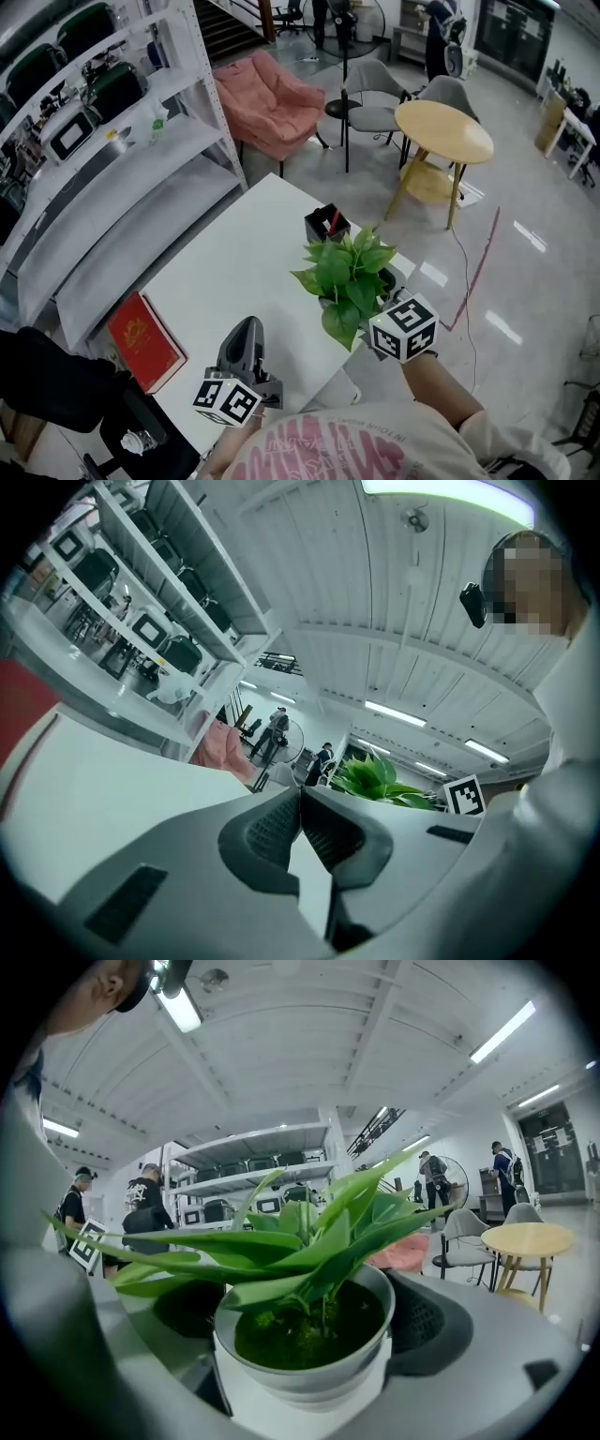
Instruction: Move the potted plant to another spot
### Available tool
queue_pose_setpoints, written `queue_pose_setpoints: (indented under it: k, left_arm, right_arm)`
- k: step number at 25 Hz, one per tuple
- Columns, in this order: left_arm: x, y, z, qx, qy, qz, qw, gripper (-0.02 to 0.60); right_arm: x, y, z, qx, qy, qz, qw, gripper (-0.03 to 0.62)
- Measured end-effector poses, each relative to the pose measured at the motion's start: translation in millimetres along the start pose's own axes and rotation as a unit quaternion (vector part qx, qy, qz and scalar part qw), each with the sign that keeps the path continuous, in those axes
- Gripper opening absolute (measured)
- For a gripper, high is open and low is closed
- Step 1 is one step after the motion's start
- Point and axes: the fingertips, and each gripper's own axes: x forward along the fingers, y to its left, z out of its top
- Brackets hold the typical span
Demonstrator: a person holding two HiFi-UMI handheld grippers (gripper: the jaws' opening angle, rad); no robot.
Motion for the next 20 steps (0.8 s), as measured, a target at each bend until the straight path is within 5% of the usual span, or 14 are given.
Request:
queue_pose_setpoints:
  k: [20]
  left_arm:
    - [86.0,39.2,-27.4,-0.018,0.035,0.042,0.9983,0.025]
  right_arm:
    - [54.7,-105.5,-45.7,0.066,0.050,-0.002,0.997,0.546]
